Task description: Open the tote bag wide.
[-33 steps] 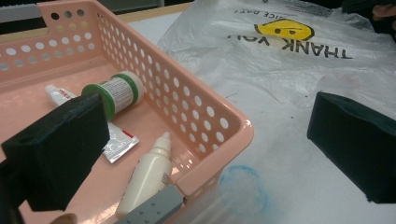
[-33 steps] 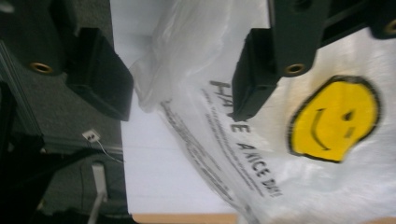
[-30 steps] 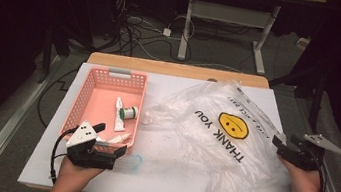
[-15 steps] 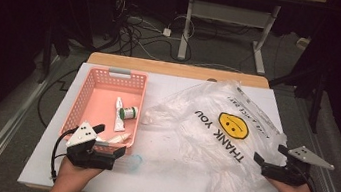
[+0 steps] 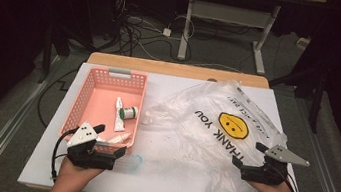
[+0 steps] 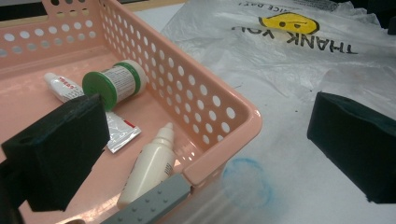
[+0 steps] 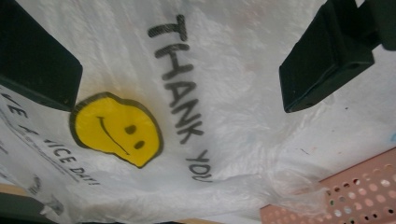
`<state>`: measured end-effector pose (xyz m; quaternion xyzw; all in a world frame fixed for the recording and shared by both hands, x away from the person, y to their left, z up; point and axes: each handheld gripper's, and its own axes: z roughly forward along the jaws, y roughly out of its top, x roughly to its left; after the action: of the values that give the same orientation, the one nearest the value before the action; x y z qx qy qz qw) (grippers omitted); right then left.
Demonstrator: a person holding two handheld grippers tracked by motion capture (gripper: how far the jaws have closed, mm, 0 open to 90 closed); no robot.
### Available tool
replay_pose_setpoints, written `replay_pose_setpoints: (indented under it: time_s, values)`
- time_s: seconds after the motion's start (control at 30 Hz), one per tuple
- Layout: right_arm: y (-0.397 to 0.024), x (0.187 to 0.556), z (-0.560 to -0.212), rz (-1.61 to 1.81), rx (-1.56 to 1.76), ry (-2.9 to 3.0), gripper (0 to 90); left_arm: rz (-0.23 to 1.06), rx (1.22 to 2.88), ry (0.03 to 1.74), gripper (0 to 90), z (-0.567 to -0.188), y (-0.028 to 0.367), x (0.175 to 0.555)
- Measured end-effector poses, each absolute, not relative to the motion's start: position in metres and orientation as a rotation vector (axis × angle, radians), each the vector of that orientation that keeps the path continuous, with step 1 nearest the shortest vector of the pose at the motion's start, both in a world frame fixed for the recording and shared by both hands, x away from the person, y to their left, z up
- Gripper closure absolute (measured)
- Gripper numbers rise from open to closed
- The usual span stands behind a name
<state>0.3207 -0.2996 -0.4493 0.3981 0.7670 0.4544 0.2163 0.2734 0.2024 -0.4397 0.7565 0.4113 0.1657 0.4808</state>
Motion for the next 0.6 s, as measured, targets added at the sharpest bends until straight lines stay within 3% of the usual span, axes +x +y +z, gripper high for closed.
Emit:
replay_pose_setpoints:
  time_s: [0.6]
  values:
    - [-0.256,0.337,-0.428,1.277,0.995,2.173,2.3,0.422,1.846,0.985,0.0,-0.438,0.200,0.274]
